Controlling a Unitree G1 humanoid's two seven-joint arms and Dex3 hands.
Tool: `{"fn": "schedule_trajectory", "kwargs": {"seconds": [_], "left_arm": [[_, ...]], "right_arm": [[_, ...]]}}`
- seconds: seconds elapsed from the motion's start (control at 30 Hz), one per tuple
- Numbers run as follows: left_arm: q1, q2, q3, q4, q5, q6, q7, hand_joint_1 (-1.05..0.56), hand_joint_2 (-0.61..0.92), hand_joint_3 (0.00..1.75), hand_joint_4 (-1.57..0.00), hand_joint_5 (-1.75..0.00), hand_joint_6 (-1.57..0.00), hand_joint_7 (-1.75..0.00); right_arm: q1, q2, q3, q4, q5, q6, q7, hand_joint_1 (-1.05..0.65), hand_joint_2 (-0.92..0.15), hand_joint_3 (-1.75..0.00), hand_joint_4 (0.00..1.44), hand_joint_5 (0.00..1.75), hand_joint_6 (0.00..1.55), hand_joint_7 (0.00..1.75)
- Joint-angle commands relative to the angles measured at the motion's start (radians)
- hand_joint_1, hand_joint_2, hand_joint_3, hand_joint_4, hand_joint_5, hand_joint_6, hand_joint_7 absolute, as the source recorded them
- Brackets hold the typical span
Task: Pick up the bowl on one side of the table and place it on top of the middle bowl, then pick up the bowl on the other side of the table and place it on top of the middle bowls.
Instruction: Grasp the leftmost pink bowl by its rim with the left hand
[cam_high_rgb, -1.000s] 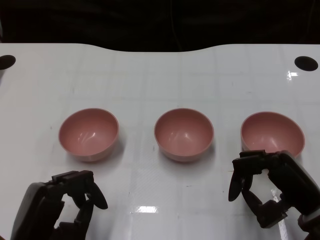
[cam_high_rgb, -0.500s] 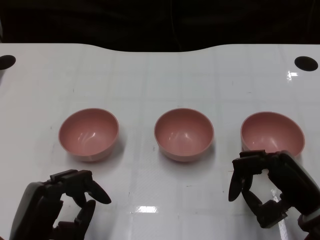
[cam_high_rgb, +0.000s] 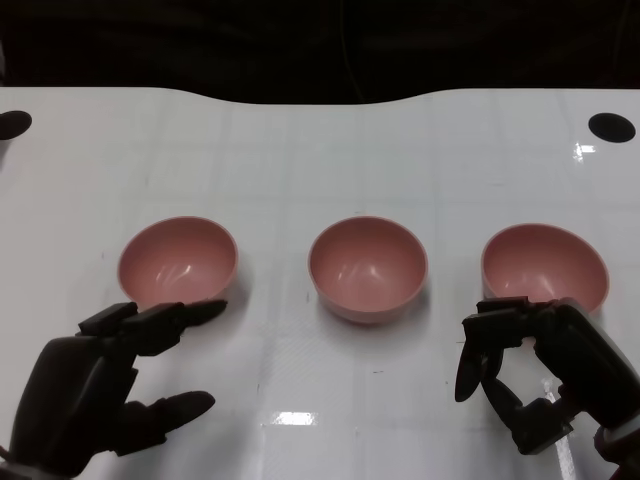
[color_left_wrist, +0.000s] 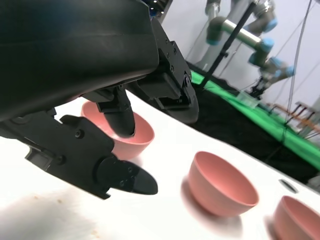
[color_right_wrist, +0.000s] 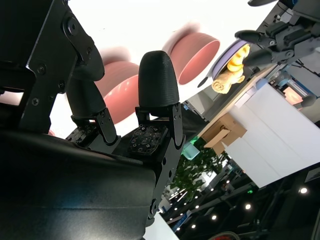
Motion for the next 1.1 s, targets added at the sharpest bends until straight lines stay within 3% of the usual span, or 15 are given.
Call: {"fn": "schedule_trajectory", "kwargs": {"seconds": [0.03, 0.5, 0.77, 1.1], "left_arm": [[0.007, 0.028, -0.004, -0.070, 0.044, 0.089, -0.038, -0.43, 0.92, 0.12, -0.35, -0.69, -0.47, 0.00], [-0.118, 0.033, -0.149, -0.161, 0.449, 0.512, -0.108, -0.56, 0.92, 0.05, -0.24, -0.41, -0.27, 0.00], [-0.242, -0.002, -0.257, -0.035, 0.563, 0.687, -0.126, -0.58, 0.92, 0.08, -0.25, -0.40, -0.28, -0.01], [-0.412, -0.020, -0.357, 0.210, 0.569, 0.790, -0.112, -0.55, 0.92, 0.07, -0.33, -0.40, -0.34, -0.02]], "right_arm": [[0.007, -0.007, 0.000, -0.013, 0.004, 0.008, -0.005, 0.34, 0.02, -1.73, 1.03, 1.71, 1.05, 1.18], [0.011, -0.006, 0.002, -0.025, 0.006, 0.014, -0.005, 0.35, 0.04, -1.74, 1.03, 1.73, 1.05, 1.19], [0.012, -0.006, 0.004, -0.029, 0.002, 0.015, -0.006, 0.32, 0.04, -1.74, 1.02, 1.74, 1.04, 1.20], [0.019, -0.004, 0.004, -0.044, 0.000, 0.021, -0.007, 0.33, 0.04, -1.74, 1.03, 1.74, 1.04, 1.20]]}}
